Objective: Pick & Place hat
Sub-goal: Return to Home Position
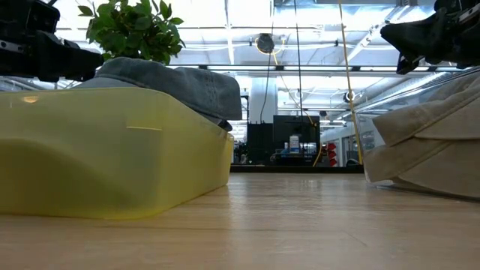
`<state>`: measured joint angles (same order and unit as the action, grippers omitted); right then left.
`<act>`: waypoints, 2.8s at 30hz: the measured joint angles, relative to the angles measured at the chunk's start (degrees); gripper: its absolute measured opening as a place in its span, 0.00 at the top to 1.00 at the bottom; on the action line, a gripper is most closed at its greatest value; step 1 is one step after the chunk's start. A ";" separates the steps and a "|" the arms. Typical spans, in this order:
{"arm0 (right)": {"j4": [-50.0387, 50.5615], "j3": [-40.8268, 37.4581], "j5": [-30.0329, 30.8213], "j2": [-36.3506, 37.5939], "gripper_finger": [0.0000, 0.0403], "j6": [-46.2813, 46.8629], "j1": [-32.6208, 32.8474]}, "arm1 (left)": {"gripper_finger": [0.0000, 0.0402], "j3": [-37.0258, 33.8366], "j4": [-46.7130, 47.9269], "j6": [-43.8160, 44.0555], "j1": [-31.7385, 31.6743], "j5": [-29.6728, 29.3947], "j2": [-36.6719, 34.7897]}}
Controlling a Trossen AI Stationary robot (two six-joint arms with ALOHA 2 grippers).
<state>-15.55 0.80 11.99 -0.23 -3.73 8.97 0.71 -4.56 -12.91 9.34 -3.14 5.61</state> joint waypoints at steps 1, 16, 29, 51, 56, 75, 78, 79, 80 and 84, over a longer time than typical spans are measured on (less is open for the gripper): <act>0.00 0.00 0.00 0.00 1.00 0.00 0.00 | 0.91 0.00 0.00 0.02 0.00 0.00 0.00; -0.27 0.00 -0.02 0.00 1.00 -0.18 0.00 | 0.91 0.00 0.02 0.09 0.00 0.00 0.00; -0.48 0.00 -0.02 -0.02 1.00 -2.99 0.00 | 0.91 0.00 0.04 0.09 0.00 0.02 0.00; -0.42 0.01 -0.04 -0.02 1.00 -2.97 0.00 | 0.91 0.00 0.04 0.09 0.02 0.02 0.00; -0.42 0.00 -0.04 -0.02 1.00 -2.97 0.00 | 0.91 0.00 0.04 0.09 0.00 0.02 0.00; -0.42 0.00 -0.06 -0.02 1.00 -2.97 0.01 | 0.91 0.00 0.04 0.09 0.00 0.02 0.00; -0.42 0.02 -0.04 -0.02 1.00 -2.97 0.01 | 0.91 0.00 0.04 0.09 0.01 0.04 0.00; -0.41 0.00 -0.06 -0.02 1.00 -2.97 0.01 | 0.91 0.00 0.04 0.09 0.01 0.02 0.00; -0.42 0.01 -0.05 -0.02 1.00 -2.96 0.02 | 0.91 0.00 0.03 0.09 0.01 0.02 0.00; -0.40 0.02 -0.06 -0.02 1.00 -2.97 0.02 | 0.91 0.00 0.04 0.09 0.02 0.04 0.00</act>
<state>-15.95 0.82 11.93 -0.25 -6.70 8.99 0.71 -4.51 -12.82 9.36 -3.10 5.61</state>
